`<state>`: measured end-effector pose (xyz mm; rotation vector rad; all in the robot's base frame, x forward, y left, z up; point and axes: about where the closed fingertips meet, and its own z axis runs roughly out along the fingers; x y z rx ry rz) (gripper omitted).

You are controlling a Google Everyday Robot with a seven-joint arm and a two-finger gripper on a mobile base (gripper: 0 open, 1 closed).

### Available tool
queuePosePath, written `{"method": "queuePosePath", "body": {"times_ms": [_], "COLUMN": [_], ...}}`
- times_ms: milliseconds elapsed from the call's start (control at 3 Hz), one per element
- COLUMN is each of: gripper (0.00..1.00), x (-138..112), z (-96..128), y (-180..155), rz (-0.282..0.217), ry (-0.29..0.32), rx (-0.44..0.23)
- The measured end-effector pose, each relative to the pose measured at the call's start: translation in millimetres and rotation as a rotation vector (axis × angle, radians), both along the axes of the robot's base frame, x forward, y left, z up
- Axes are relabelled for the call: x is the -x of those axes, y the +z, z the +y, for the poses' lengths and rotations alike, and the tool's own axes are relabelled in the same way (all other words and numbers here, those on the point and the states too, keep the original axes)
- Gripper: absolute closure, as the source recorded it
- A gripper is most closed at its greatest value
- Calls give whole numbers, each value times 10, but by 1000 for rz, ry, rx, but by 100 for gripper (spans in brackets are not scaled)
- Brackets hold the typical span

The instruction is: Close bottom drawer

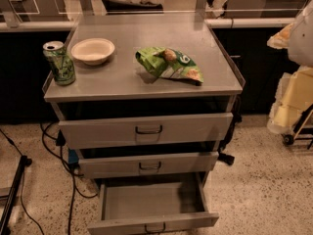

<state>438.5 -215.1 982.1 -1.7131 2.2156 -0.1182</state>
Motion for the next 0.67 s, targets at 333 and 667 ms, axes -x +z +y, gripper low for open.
{"method": "queuePosePath", "body": {"times_ms": [333, 667], "gripper": [0, 19], "x": [0, 0], "z": [0, 0], "y": [0, 0], "rz": [0, 0], "ry": [0, 0], "rx": [0, 0]}}
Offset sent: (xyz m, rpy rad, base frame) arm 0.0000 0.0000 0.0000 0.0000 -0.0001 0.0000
